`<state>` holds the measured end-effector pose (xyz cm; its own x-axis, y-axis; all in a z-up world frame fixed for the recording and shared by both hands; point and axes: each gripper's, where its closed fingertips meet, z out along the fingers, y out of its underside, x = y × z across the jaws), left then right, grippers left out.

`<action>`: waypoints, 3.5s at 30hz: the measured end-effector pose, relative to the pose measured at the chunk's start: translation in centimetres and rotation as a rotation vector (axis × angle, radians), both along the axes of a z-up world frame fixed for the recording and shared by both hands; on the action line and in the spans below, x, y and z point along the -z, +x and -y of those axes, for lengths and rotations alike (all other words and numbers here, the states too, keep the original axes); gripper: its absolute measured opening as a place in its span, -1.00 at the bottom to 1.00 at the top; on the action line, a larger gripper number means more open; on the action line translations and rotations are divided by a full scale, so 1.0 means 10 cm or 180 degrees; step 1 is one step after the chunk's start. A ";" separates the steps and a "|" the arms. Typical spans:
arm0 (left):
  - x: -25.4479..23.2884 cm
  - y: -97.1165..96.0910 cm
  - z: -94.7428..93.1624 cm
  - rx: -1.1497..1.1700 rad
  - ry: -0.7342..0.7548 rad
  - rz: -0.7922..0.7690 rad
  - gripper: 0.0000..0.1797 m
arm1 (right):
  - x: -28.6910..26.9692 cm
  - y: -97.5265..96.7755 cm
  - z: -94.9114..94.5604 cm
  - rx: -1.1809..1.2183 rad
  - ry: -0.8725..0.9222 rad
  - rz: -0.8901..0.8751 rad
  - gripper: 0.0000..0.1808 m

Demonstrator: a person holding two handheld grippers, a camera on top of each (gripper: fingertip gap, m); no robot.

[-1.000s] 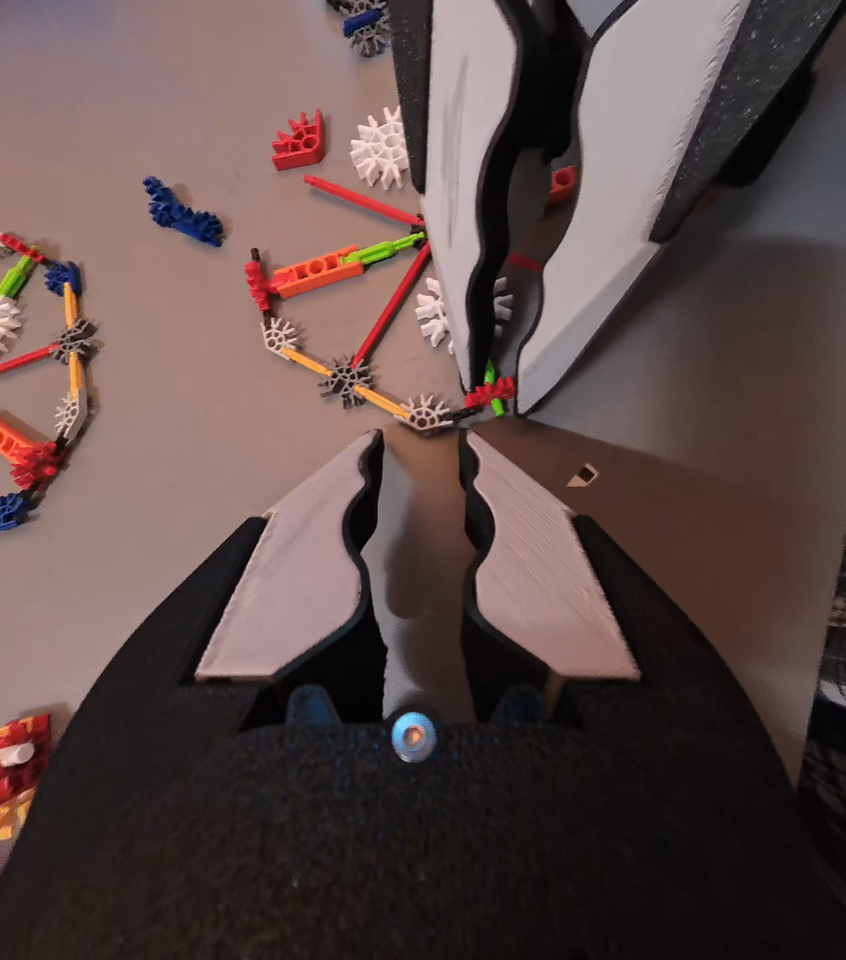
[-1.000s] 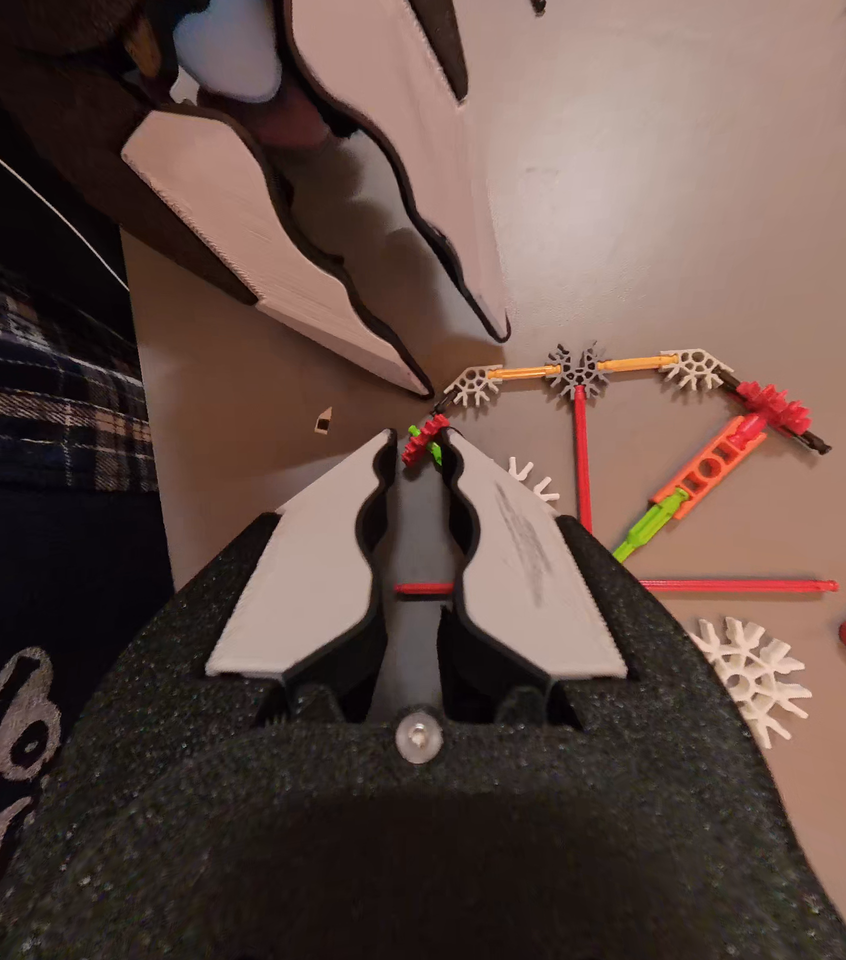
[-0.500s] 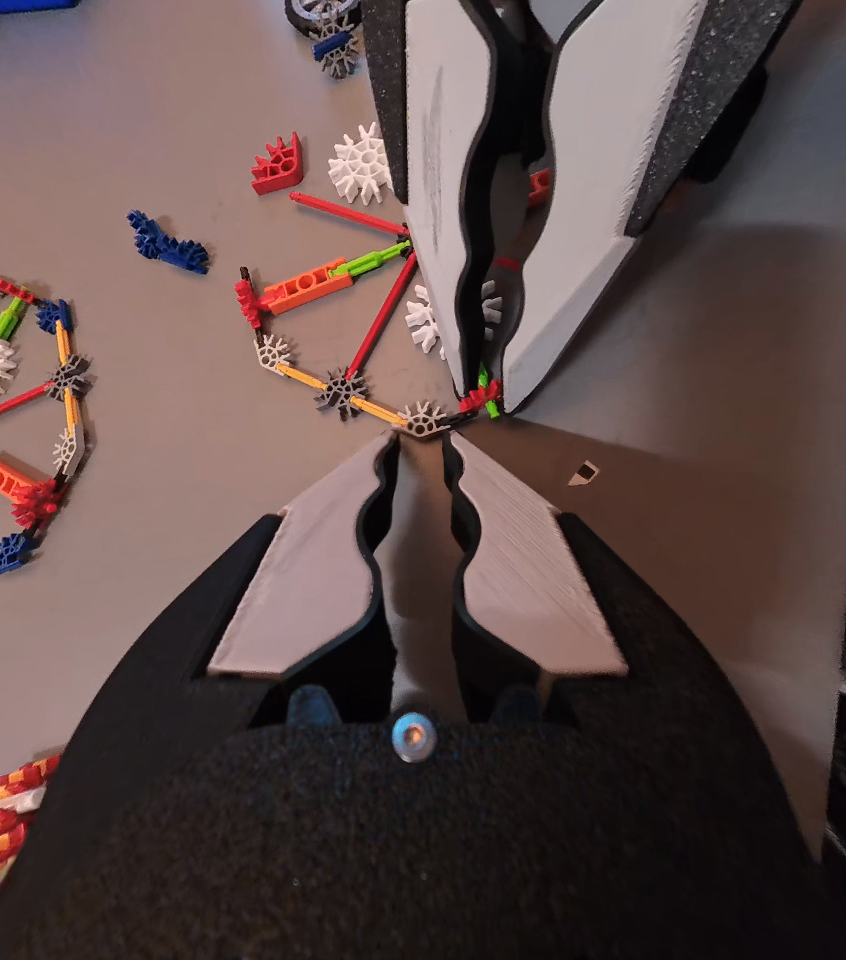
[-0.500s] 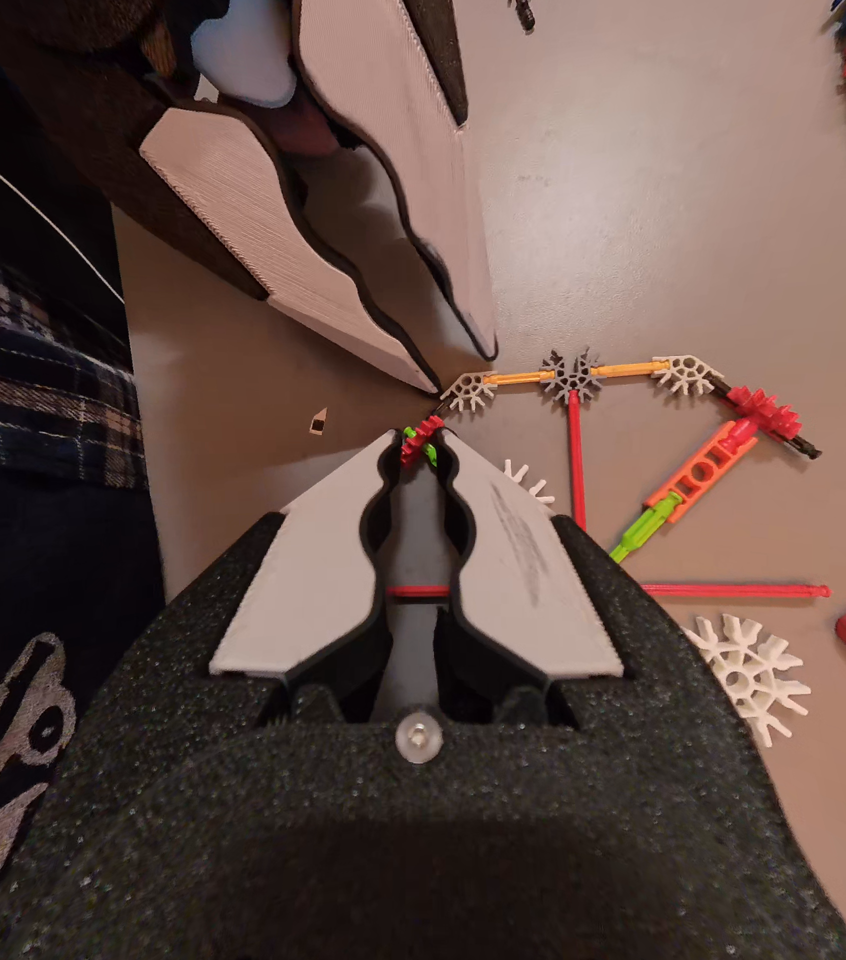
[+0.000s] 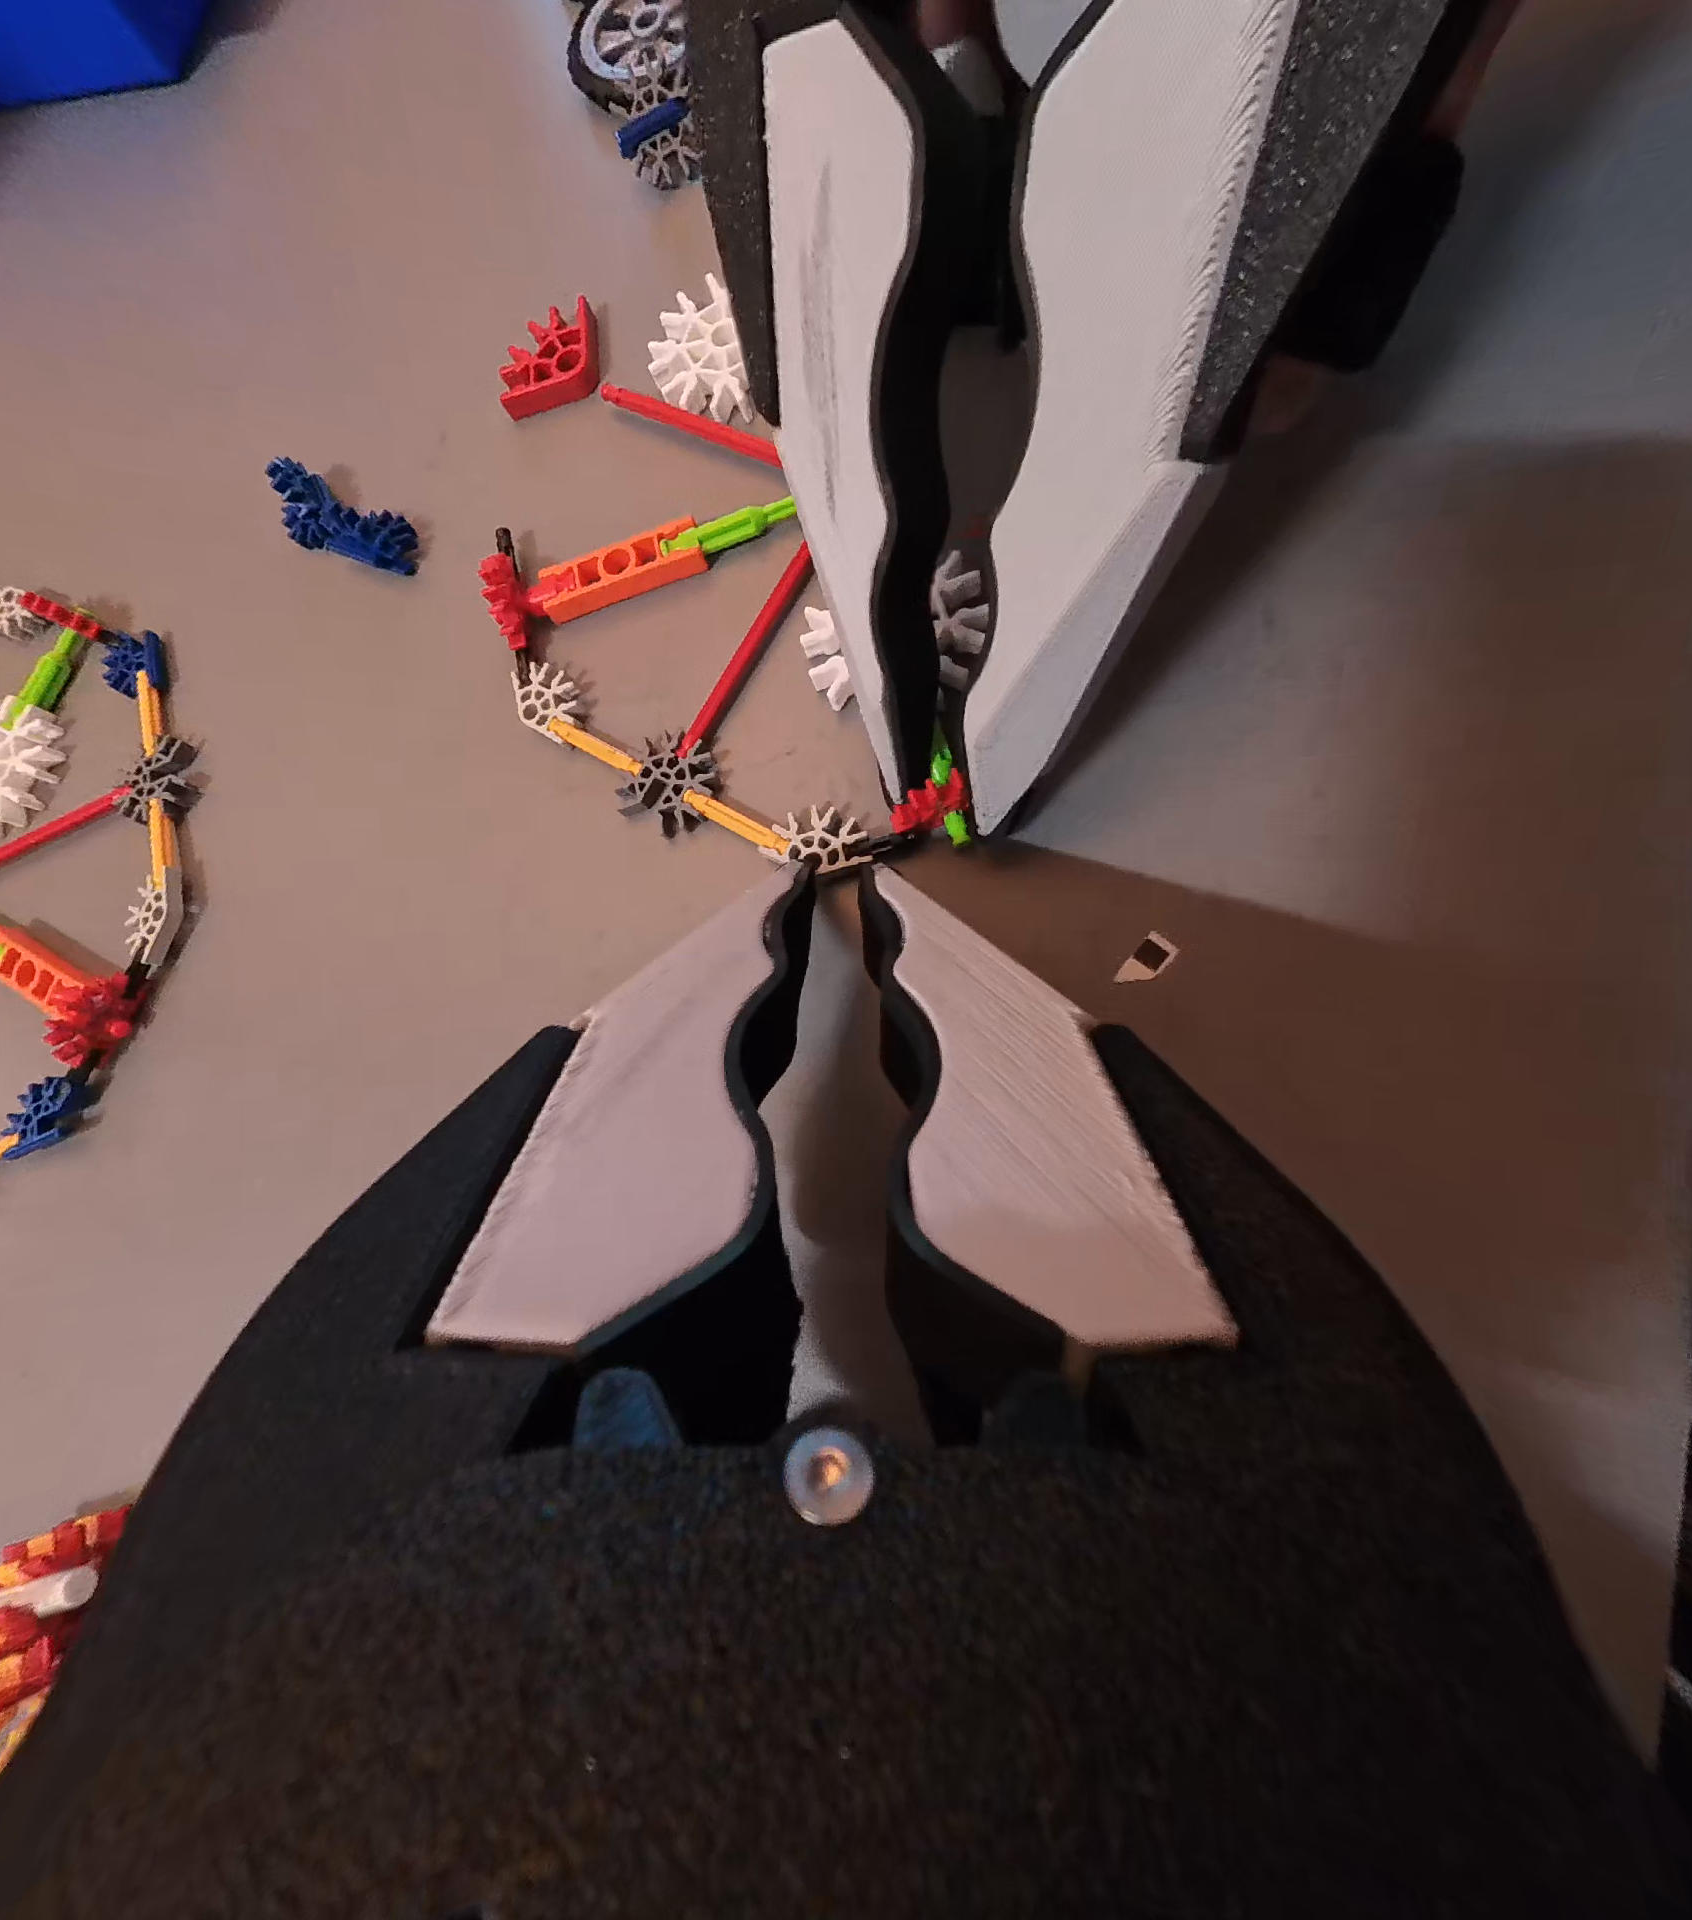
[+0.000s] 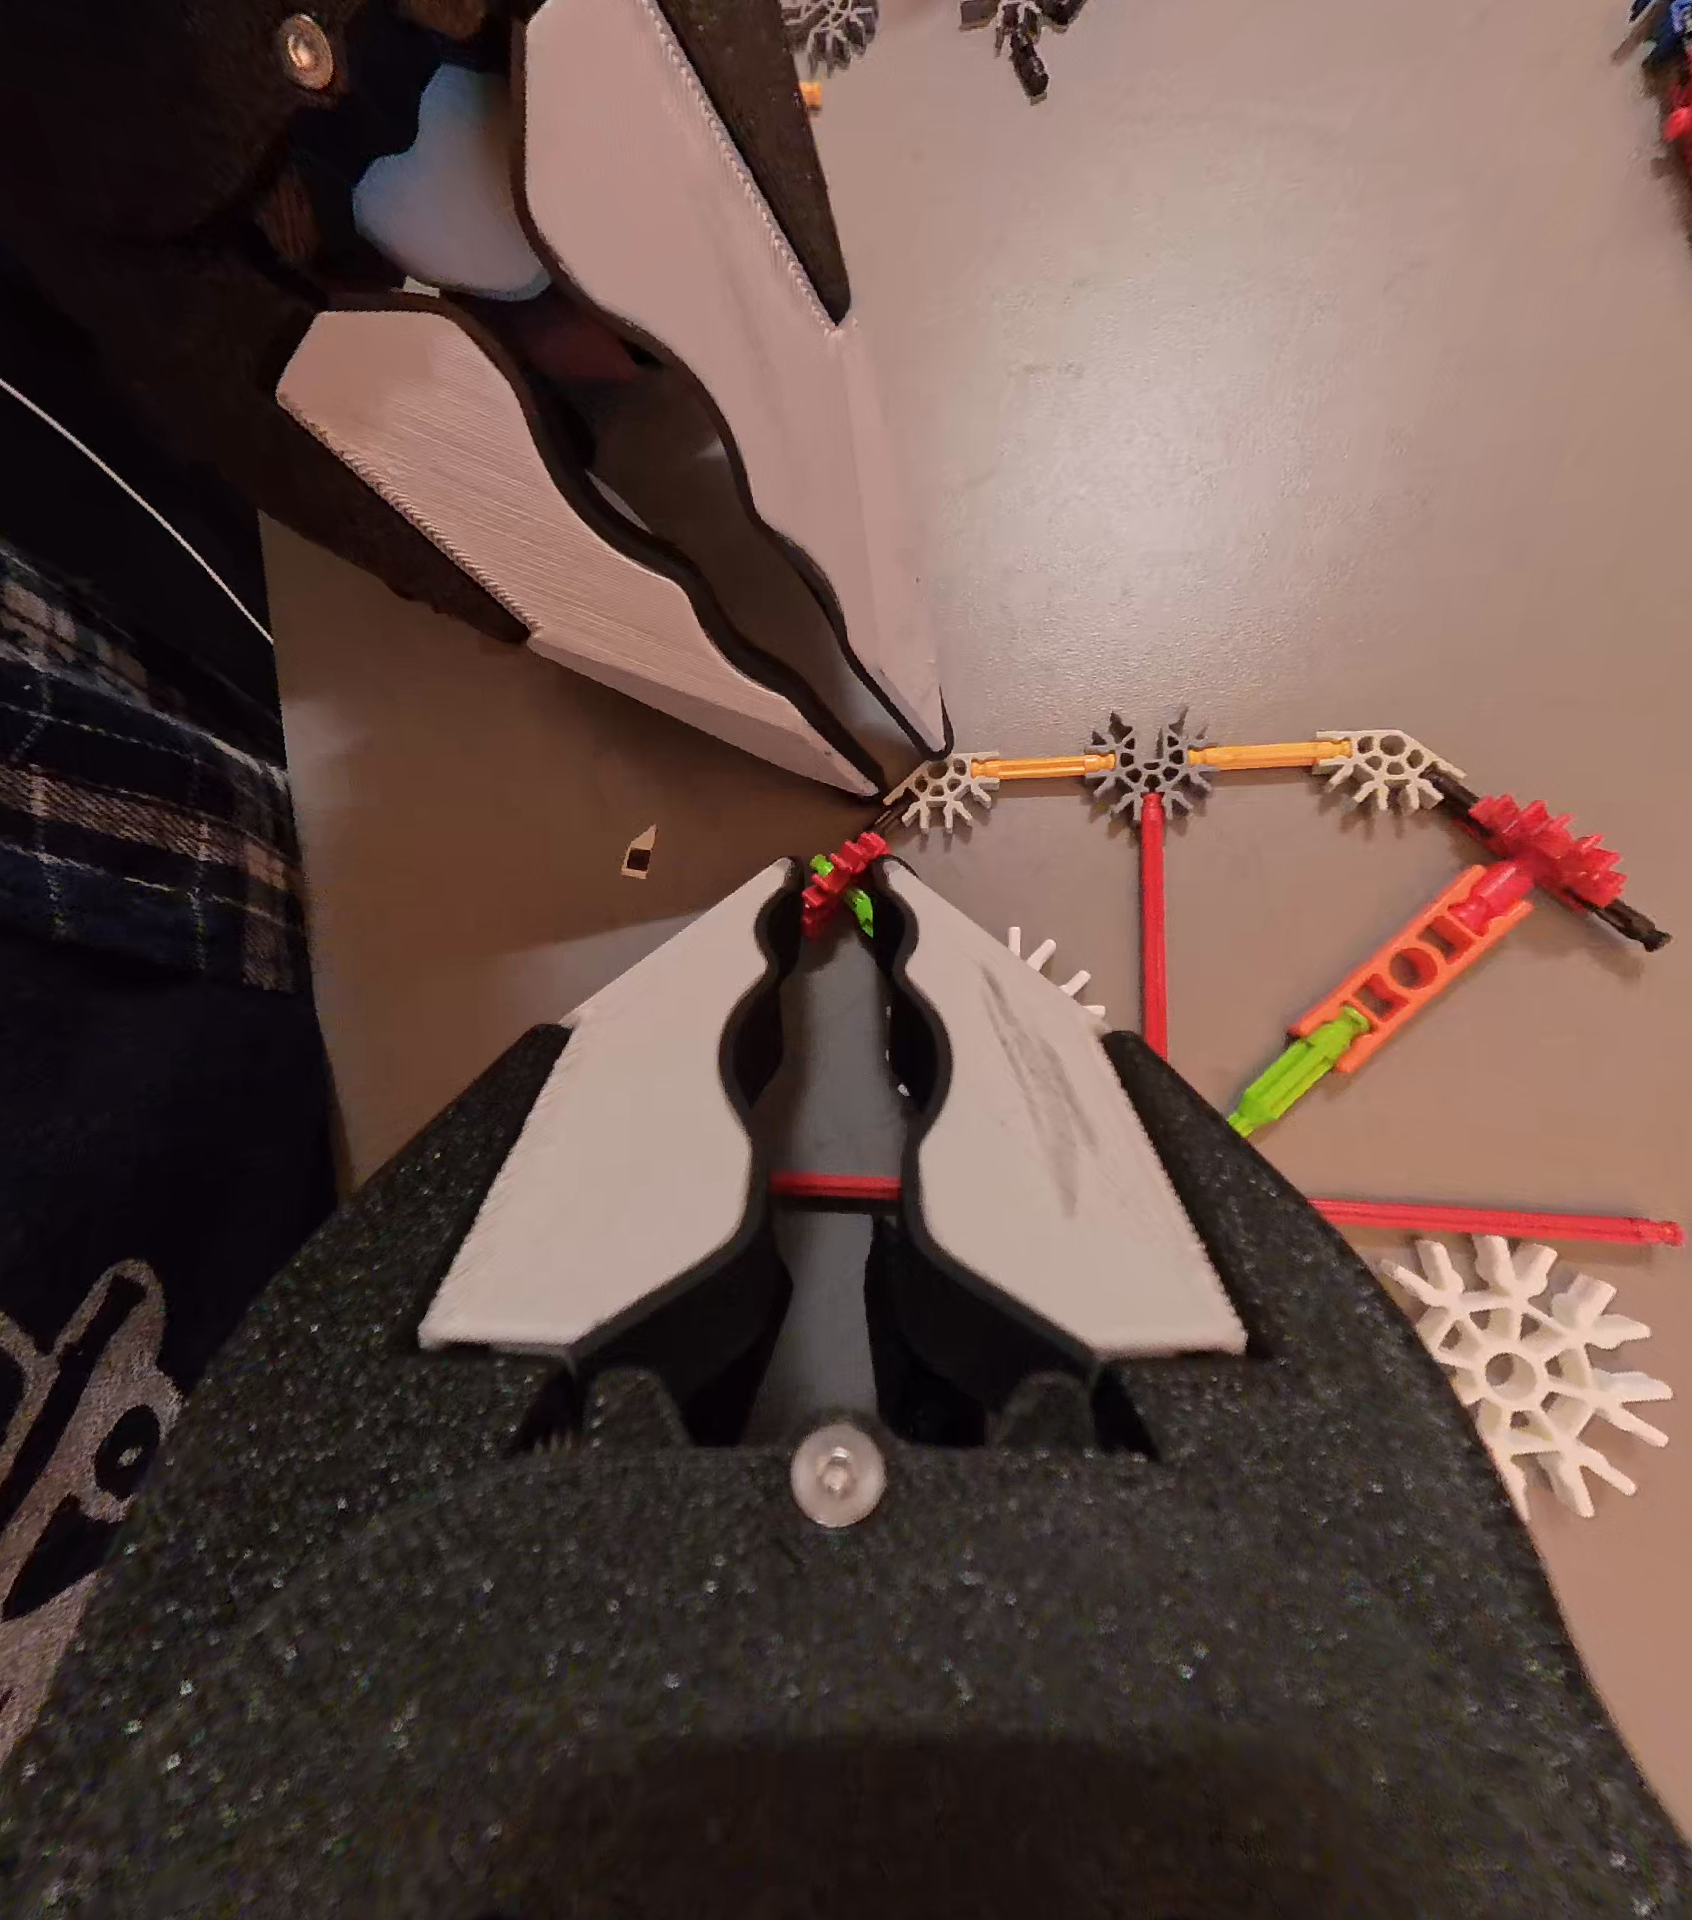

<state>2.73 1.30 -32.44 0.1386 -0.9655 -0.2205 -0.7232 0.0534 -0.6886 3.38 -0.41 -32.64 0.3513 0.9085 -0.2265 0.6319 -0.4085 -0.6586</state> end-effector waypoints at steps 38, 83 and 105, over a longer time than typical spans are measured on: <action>-0.07 -0.02 -0.01 0.0124 -0.0122 0.0161 -0.88 | -0.01 0.01 0.00 0.0075 -0.0148 -0.0173 -0.88; 0.00 0.06 0.04 0.0092 0.0327 0.0055 -0.97 | -0.01 0.00 -0.02 0.0092 -0.0358 -0.0282 -0.88; 0.00 0.10 0.04 0.0004 0.0517 0.0015 -1.00 | -0.01 -0.01 -0.02 0.0052 -0.0221 -0.0257 -0.88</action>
